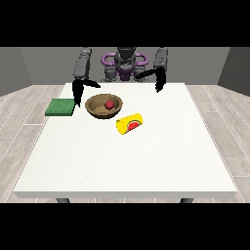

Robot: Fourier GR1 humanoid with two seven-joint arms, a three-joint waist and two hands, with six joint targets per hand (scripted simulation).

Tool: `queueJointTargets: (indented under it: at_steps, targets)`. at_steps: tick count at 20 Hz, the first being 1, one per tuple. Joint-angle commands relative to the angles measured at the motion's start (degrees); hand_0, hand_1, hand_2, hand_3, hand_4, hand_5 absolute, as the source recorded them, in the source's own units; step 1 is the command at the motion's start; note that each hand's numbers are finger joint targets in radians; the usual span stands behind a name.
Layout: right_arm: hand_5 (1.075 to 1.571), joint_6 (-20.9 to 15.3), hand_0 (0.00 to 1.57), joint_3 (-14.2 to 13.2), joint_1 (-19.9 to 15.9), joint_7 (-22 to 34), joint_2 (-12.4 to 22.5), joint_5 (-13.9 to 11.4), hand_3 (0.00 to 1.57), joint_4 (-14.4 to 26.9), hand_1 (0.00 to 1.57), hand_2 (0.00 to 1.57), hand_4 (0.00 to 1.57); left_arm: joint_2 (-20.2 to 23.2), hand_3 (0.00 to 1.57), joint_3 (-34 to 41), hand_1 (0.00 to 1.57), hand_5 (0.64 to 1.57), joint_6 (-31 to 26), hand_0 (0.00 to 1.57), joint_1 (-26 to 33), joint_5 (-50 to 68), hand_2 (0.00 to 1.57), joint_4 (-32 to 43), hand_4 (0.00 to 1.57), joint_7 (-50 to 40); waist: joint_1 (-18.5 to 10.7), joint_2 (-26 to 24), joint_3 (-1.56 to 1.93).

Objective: Pick the cup and pour the ball into the bowl, then pick the bowl and place it on the pad

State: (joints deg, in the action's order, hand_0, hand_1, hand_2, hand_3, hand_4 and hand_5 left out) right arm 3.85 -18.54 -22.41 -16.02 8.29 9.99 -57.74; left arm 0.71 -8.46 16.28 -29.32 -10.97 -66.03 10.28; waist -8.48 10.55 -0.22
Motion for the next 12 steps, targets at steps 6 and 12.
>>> queueJointTargets:
  at_steps: [6, 12]
  targets:
    - [1.567, -4.27, 0.0, -0.34, -6.48, -3.83, -0.66, -0.14, 0.0, 11.12, 0.0, 0.0, 0.26, 5.03, 0.0, 4.92, 0.0, 1.565, -9.74, 0.0, 2.84, 6.02, 0.0, -4.07, 0.0, 2.18, -0.43, -0.66, 0.24]
    - [1.562, -0.23, 0.0, -1.16, -4.08, -9.87, 1.37, 0.64, 0.0, 17.9, 0.0, 0.0, 0.2, 7.96, 0.0, 6.23, 0.0, 1.565, -13.34, 0.0, 8.24, 7.17, 0.0, -7.42, 0.0, 5.36, -0.09, -0.27, 0.24]
